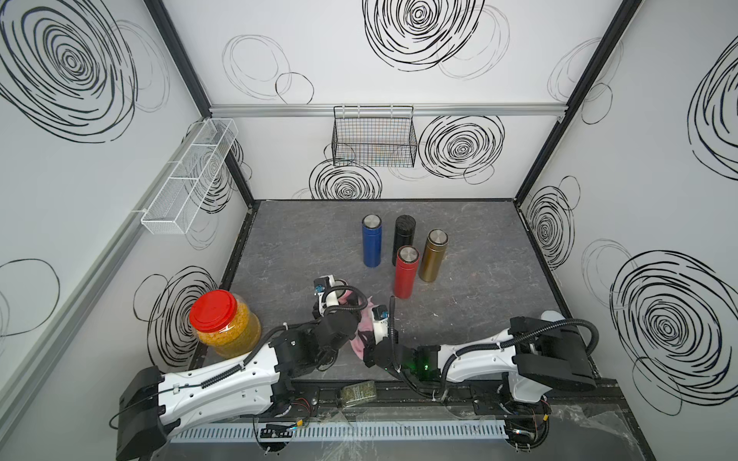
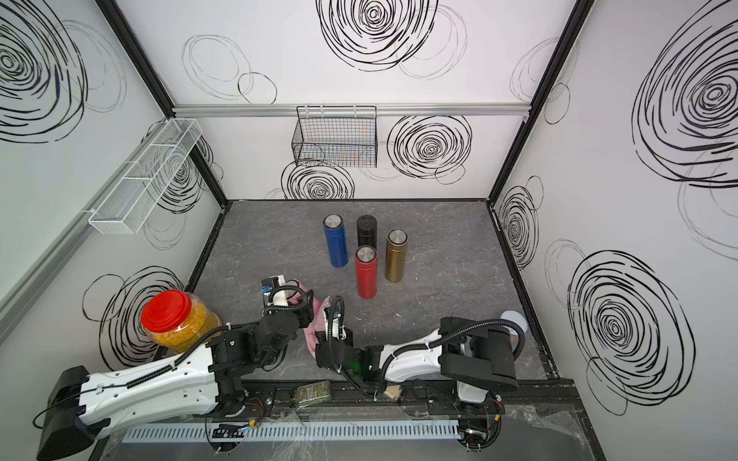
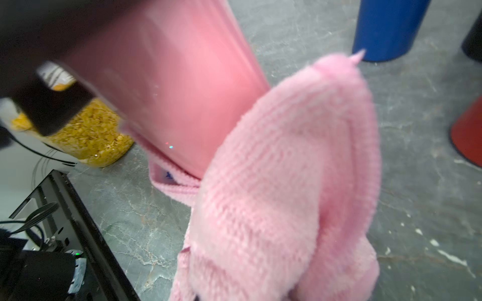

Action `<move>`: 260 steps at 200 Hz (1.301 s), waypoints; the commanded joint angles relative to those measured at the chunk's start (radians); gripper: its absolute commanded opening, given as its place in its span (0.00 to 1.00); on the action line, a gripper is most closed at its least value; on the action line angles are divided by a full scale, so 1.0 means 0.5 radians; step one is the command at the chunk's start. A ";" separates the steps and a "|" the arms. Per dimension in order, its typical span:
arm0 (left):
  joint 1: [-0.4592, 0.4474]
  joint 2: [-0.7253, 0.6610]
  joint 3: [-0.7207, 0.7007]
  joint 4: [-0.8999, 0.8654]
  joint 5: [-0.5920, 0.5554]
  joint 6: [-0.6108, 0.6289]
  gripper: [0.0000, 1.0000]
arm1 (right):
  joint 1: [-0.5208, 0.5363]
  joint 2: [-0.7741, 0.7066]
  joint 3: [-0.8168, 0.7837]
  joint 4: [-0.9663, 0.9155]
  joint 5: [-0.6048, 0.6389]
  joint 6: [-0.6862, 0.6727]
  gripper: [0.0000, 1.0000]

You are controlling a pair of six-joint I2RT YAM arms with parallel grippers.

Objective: Wipe the surface of the thermos
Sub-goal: Wipe the dirt from the surface of the thermos.

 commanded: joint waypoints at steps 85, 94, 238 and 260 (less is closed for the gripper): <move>0.008 -0.053 -0.035 0.395 0.089 0.841 0.00 | -0.336 -0.760 0.120 -1.020 -1.043 -0.087 0.00; 0.027 -0.085 -0.084 0.498 0.198 0.957 0.00 | -0.413 -0.850 0.051 -0.993 -1.133 -0.083 0.00; 0.296 -0.155 -0.245 0.908 2.037 1.713 0.00 | -1.035 -0.874 -0.162 -0.399 -2.138 -0.065 0.00; 0.300 -0.148 -0.283 0.950 2.055 1.715 0.00 | -1.023 -0.730 -0.168 -0.616 -2.042 -0.086 0.00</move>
